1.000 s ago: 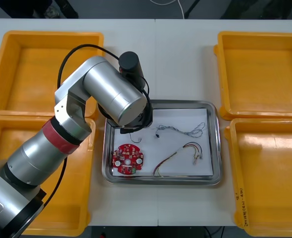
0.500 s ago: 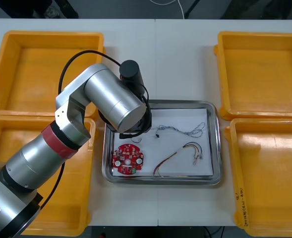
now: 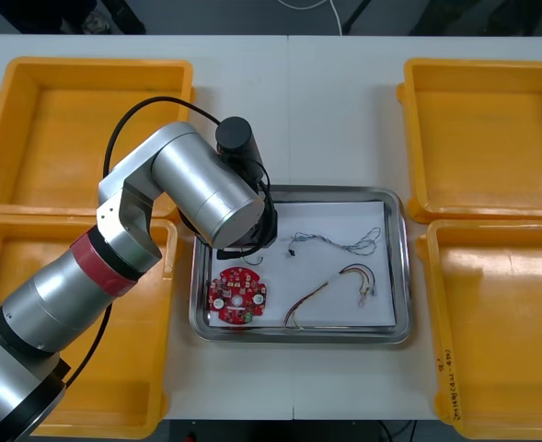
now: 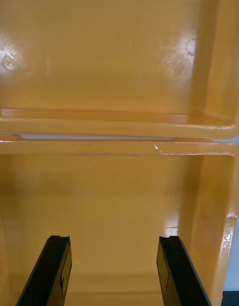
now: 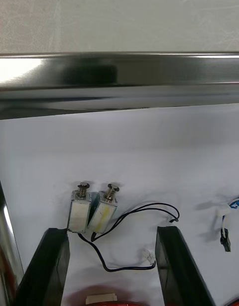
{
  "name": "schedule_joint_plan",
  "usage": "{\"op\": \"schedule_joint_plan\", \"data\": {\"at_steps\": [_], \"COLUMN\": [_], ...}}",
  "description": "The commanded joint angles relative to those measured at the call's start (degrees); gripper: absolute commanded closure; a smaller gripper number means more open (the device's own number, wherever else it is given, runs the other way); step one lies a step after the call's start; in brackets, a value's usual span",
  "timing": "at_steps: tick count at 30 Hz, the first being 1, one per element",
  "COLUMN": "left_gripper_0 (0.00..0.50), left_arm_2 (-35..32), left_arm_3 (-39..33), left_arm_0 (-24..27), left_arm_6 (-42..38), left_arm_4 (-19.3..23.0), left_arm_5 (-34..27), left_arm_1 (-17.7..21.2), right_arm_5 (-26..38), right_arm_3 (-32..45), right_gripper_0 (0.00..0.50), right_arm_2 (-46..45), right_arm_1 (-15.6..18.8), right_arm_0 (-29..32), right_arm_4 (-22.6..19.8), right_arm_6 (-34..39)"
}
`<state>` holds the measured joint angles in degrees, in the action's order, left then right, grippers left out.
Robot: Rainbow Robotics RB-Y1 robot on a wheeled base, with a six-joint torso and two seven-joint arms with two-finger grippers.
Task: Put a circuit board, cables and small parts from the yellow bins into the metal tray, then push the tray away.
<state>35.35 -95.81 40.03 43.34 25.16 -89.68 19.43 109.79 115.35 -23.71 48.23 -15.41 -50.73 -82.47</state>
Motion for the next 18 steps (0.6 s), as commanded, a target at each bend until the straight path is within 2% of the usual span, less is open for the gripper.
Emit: {"op": "schedule_joint_plan", "data": {"at_steps": [1,10,18], "left_gripper_0": [0.0,0.0,0.0], "left_arm_2": [1.3,1.3,0.69], "left_arm_3": [-2.02,-2.37,-2.54], "left_arm_0": [-0.3,2.6,7.43], "left_arm_6": [-2.73,-3.7,-4.84], "left_arm_4": [0.77,2.88,6.39], "left_arm_5": [1.17,0.29,-4.54], "left_arm_1": [1.4,1.4,1.31], "right_arm_5": [0.21,0.21,0.21], "right_arm_3": [1.72,1.64,1.64], "right_gripper_0": [0.0,0.0,0.0], "right_arm_2": [-2.21,-2.13,-2.21], "right_arm_1": [-0.15,-0.07,-0.15], "right_arm_0": [0.46,0.46,0.46], "right_arm_4": [-0.25,0.02,0.72], "right_arm_6": [2.13,2.13,2.13]}}
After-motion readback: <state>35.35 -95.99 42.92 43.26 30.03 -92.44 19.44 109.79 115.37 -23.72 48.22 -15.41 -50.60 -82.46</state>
